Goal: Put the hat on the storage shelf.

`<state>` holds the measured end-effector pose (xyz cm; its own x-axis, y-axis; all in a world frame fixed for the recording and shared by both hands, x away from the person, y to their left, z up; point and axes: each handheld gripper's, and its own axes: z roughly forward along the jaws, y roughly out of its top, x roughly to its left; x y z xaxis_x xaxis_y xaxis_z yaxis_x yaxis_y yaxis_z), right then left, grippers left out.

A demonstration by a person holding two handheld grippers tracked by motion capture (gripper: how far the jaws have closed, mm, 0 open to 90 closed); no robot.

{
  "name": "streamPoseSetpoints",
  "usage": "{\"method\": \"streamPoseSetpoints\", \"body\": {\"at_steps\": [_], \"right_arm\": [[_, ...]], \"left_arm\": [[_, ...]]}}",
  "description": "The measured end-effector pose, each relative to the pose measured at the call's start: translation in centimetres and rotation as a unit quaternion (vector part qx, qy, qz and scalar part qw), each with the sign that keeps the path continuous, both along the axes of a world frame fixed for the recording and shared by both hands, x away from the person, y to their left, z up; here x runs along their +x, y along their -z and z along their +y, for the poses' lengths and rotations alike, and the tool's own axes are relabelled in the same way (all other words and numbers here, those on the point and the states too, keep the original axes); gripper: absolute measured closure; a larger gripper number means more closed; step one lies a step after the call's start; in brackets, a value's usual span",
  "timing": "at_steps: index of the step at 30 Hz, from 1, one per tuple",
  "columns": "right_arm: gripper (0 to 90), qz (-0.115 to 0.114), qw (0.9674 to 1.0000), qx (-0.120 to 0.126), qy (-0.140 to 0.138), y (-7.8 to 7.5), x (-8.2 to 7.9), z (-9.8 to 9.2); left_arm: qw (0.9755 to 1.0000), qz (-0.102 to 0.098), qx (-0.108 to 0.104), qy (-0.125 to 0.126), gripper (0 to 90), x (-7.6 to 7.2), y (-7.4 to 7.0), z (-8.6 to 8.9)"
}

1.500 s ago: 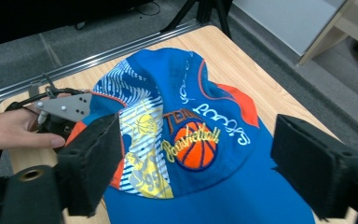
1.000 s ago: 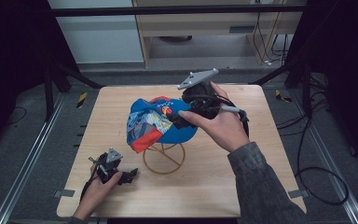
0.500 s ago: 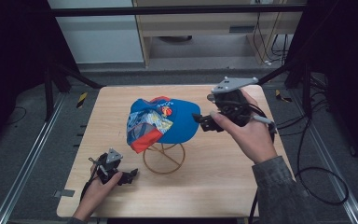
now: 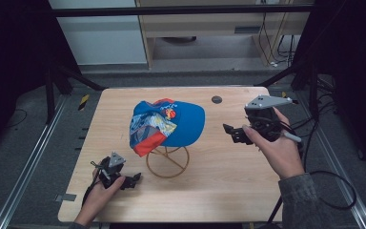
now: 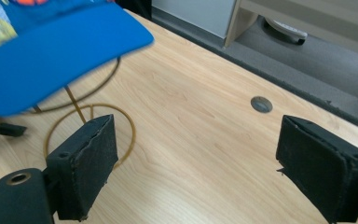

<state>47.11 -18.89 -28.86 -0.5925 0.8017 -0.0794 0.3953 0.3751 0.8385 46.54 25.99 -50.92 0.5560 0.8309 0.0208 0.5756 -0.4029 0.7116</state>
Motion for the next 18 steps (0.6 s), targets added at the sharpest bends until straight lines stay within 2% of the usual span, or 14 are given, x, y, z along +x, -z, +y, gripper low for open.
{"method": "streamPoseSetpoints", "body": {"at_steps": [9, 18], "right_arm": [[13.4, 0.013, 0.9998, -0.006, 0.013, 3.9, 0.1, -1.6], [14.4, 0.027, 0.9994, -0.011, 0.017, 6.5, 0.1, -1.8]], "left_arm": [[1.0, 0.0, 0.0, -0.001, 0.0, 0.0, 0.0, 0.0], [1.0, 0.0, -0.001, -0.001, 0.0, 0.0, 0.0, 0.0]]}}
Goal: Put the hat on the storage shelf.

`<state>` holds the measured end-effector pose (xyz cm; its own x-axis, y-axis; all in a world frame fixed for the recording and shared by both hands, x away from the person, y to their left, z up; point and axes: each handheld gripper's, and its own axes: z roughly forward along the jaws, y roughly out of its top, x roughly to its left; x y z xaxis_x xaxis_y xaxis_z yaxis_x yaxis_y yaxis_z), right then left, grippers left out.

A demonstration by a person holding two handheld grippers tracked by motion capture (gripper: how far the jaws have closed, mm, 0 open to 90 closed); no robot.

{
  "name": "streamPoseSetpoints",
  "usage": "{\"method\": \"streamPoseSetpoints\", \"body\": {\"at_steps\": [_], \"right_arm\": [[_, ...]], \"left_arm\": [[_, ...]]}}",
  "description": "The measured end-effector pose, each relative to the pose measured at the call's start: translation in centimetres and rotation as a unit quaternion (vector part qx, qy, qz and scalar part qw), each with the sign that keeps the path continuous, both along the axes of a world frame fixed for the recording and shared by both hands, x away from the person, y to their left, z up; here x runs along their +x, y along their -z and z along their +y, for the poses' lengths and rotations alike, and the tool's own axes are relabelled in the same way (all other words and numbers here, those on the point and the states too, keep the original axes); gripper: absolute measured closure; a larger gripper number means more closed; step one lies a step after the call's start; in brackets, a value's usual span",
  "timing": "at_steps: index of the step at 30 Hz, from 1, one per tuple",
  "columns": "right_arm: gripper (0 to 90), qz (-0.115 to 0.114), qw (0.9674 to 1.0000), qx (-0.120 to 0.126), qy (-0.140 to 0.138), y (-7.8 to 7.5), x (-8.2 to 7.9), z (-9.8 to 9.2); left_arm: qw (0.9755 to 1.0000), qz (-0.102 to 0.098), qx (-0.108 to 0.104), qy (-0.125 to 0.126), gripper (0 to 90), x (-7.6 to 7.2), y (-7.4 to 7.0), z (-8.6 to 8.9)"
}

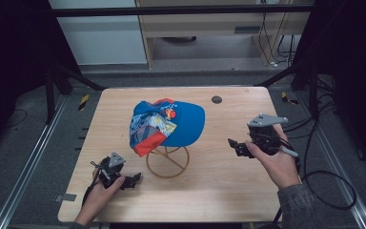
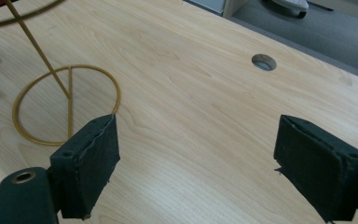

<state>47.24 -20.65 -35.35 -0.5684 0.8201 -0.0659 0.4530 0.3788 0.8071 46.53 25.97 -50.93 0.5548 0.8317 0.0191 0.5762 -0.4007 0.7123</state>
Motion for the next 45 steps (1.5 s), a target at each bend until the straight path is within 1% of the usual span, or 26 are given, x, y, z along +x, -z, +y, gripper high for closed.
{"method": "streamPoseSetpoints", "body": {"at_steps": [1, 3, 4, 5, 6, 14, 15, 17, 18, 19, 20, 25, 28, 29, 30, 31, 32, 35, 36, 37, 40, 45], "right_arm": [[14.3, 0.003, 1.0, 0.002, 0.004, 0.8, -0.1, -0.1], [13.1, 0.01, 0.9999, 0.003, 0.005, 1.4, -0.2, -0.2], [13.1, 0.01, 0.9999, 0.003, 0.005, 1.4, -0.2, -0.2], [12.1, 0.017, 0.9998, 0.008, 0.002, 2.3, -0.3, -0.4], [11.8, 0.02, 0.9997, 0.01, 0.004, 2.6, -0.3, -0.4], [11.6, 0.046, 0.9989, 0.01, 0.004, 5.6, -0.2, -0.5], [11.6, 0.046, 0.9989, 0.01, 0.004, 5.6, -0.2, -0.5], [12.2, 0.049, 0.9987, 0.008, 0.008, 6.4, -0.1, -0.7], [12.2, 0.049, 0.9987, 0.008, 0.008, 6.4, -0.1, -0.7], [12.3, 0.054, 0.9984, 0.01, 0.013, 6.9, 0.0, -0.8], [12.4, 0.056, 0.9983, 0.013, 0.014, 7.1, 0.1, -0.8], [12.5, 0.064, 0.9977, 0.011, 0.018, 8.9, 0.3, -0.6], [11.3, 0.063, 0.9974, 0.019, 0.031, 9.9, 0.4, -0.7], [11.1, 0.066, 0.997, 0.023, 0.033, 10.2, 0.5, -0.7], [11.1, 0.066, 0.997, 0.023, 0.033, 10.2, 0.5, -0.7], [11.0, 0.07, 0.9964, 0.023, 0.041, 10.9, 0.6, -0.8], [11.0, 0.077, 0.9956, 0.029, 0.045, 11.2, 0.7, -0.8], [10.7, 0.085, 0.9946, 0.027, 0.053, 12.1, 0.9, -0.8], [10.7, 0.085, 0.9946, 0.027, 0.053, 12.1, 0.9, -0.8], [10.6, 0.083, 0.9945, 0.024, 0.059, 12.6, 1.0, -0.6], [10.5, 0.087, 0.9937, 0.028, 0.064, 13.0, 1.1, -0.5], [10.2, 0.09, 0.9933, 0.024, 0.068, 13.5, 1.2, -0.3]], "left_arm": [[1.0, 0.0, 0.0, 0.0, 0.0, 0.0, 0.0, 0.0], [1.0, 0.0, 0.0, 0.0, 0.0, 0.0, 0.0, 0.0], [1.0, 0.0, 0.0, 0.0, 0.0, 0.0, 0.0, 0.0], [1.0, 0.0, 0.0, 0.0, 0.0, 0.0, 0.0, 0.0], [1.0, 0.0, 0.0, 0.0, 0.0, 0.0, 0.0, 0.0], [1.0, 0.0, 0.002, 0.001, 0.0, 0.0, 0.0, 0.0], [1.0, 0.0, 0.002, 0.001, 0.0, 0.0, 0.0, 0.0], [1.0, 0.0, 0.002, 0.002, 0.0, 0.0, 0.0, 0.0], [1.0, 0.0, 0.002, 0.002, 0.0, 0.0, 0.0, 0.0], [1.0, 0.0, 0.002, 0.002, 0.0, 0.0, 0.0, 0.0], [1.0, 0.0, 0.003, 0.002, 0.0, 0.0, 0.0, 0.0], [1.0, 0.0, 0.003, 0.002, 0.0, 0.0, 0.0, 0.0], [1.0, 0.0, 0.003, 0.002, 0.0, 0.0, 0.0, 0.0], [1.0, 0.0, 0.003, 0.002, 0.0, 0.0, 0.0, 0.0], [1.0, 0.0, 0.003, 0.002, 0.0, 0.0, 0.0, 0.0], [1.0, 0.0, 0.003, 0.002, 0.0, 0.0, 0.0, 0.0], [1.0, 0.001, 0.003, 0.003, 0.0, 0.0, 0.0, 0.0], [1.0, 0.0, 0.003, 0.002, 0.0, 0.0, 0.0, 0.0], [1.0, 0.0, 0.003, 0.002, 0.0, 0.0, 0.0, 0.0], [1.0, 0.001, 0.003, 0.003, 0.0, 0.0, 0.0, 0.0], [1.0, 0.001, 0.003, 0.002, 0.0, 0.0, 0.0, 0.0], [1.0, 0.001, 0.003, 0.002, 0.0, -0.1, 0.0, 0.0]]}}
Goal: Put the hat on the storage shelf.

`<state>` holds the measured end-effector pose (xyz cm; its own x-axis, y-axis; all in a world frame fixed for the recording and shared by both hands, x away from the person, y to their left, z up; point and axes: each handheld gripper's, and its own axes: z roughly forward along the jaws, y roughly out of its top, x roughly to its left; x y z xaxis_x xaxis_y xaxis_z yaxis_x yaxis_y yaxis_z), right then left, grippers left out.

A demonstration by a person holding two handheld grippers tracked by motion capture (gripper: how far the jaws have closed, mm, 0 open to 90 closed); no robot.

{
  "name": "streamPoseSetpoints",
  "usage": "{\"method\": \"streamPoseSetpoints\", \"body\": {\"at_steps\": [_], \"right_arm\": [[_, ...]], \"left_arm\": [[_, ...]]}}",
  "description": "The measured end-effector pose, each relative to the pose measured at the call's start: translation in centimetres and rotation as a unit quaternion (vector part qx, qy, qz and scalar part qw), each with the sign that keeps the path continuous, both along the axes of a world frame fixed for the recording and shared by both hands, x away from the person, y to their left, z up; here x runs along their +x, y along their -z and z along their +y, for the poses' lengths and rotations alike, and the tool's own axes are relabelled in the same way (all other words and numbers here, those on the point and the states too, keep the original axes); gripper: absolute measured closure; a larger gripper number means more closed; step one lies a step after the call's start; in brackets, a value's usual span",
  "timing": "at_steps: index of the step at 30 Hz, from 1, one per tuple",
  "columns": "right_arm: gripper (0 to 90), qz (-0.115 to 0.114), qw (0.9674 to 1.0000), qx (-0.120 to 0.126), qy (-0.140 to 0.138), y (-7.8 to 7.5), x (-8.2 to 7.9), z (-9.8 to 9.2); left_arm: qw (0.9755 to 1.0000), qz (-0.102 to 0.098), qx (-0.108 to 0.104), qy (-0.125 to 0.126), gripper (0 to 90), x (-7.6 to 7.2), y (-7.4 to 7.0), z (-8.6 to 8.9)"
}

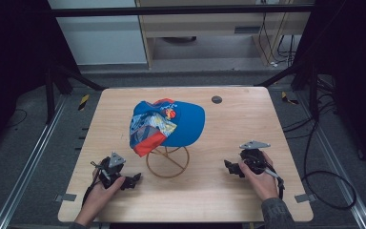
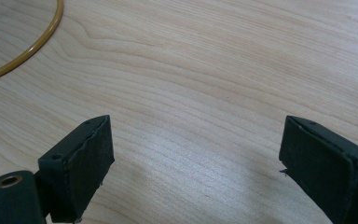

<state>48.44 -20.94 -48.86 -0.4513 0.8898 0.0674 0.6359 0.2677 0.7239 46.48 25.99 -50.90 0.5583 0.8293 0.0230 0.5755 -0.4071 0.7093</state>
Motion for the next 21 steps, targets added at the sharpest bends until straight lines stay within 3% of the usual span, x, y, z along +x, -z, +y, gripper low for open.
{"method": "streamPoseSetpoints", "body": {"at_steps": [11, 15, 21], "right_arm": [[8.3, 0.016, 0.9998, -0.008, 0.011, 1.5, 0.0, 0.7], [5.7, -0.02, 0.9992, -0.031, 0.018, 2.3, -0.3, 1.2], [5.4, -0.02, 0.9991, -0.03, 0.023, 2.3, -0.3, 1.3]], "left_arm": [[1.0, 0.0, 0.0, 0.0, 0.0, 0.0, 0.0, 0.0], [1.0, 0.0, 0.0, 0.0, 0.0, 0.0, 0.0, 0.0], [1.0, -0.001, 0.001, 0.003, 0.0, 0.1, 0.0, 0.0]]}}
